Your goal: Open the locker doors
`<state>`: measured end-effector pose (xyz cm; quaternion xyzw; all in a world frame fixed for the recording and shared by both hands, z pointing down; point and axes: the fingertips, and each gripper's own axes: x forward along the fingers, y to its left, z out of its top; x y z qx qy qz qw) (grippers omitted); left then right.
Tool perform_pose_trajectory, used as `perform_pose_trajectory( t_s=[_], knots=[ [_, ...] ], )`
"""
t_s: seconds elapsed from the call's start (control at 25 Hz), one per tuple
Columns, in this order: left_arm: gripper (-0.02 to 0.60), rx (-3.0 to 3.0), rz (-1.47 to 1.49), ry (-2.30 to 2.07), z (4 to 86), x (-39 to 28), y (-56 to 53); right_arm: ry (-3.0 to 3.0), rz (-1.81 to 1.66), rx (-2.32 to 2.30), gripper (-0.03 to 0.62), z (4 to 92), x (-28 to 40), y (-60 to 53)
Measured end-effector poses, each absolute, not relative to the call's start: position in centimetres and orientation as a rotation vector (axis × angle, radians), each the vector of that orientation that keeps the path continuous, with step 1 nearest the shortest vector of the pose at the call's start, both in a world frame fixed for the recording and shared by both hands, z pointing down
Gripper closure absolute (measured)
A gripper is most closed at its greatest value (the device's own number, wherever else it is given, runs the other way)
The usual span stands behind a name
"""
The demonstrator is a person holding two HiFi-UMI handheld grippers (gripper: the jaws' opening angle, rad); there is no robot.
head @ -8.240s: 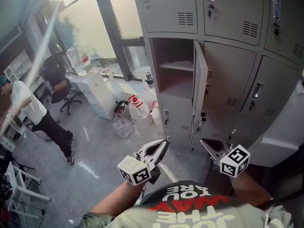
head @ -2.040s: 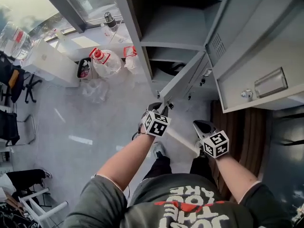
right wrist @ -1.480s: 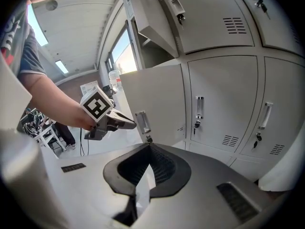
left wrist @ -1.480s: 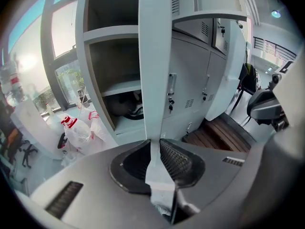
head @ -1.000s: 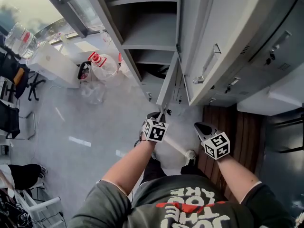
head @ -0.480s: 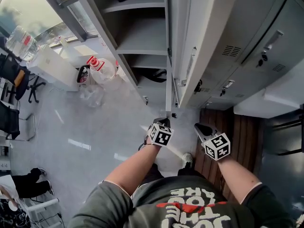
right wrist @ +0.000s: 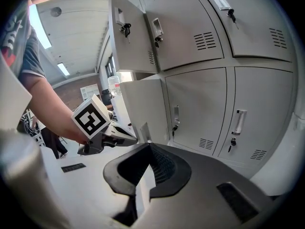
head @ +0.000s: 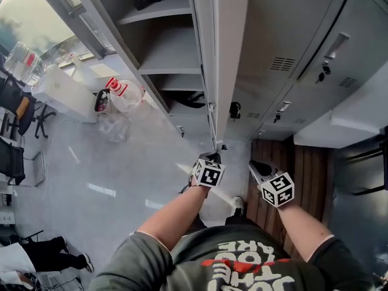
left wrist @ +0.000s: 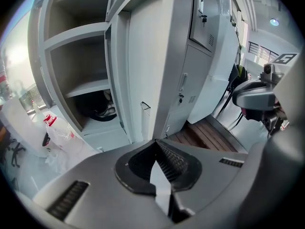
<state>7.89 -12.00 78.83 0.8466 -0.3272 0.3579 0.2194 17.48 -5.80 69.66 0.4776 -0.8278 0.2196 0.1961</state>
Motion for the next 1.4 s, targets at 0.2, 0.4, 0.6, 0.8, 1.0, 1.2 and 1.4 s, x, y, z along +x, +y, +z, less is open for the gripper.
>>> perform_pose_trajectory(
  t_s=[0.2, 0.4, 0.6, 0.8, 1.0, 1.2, 1.4],
  knots=[
    [0.571, 2.345, 0.963, -0.896, 78.7, 8.1, -11.7, -2.318, 0.616, 1.35, 0.562, 69.5, 18.1, -5.4],
    [0.571, 2.387, 0.881, -0.864, 76.9, 7.8, -10.4, -2.349, 0.607, 1.318, 0.562, 68.6, 18.2, -5.1],
    [0.571, 2.4, 0.683, -0.866, 72.5, 5.6, -7.2, -2.423, 0.588, 1.243, 0.562, 65.9, 17.9, -4.9],
    [0.571, 2.435, 0.422, -0.974, 65.0, 1.4, -6.1, -2.486, 0.565, 1.158, 0.562, 61.9, 17.8, -4.7],
    [0.573, 2.51, 0.273, -1.029, 58.2, -3.4, -7.1, -2.54, 0.531, 1.206, 0.562, 56.4, 17.1, -5.8],
    [0.574, 2.555, 0.26, -0.957, 55.5, -6.1, -7.3, -2.565, 0.52, 1.278, 0.562, 52.8, 15.2, -6.2],
    [0.574, 2.591, 0.227, -0.914, 53.6, -7.1, -8.4, -2.572, 0.506, 1.277, 0.562, 51.3, 13.6, -6.2]
  ],
)
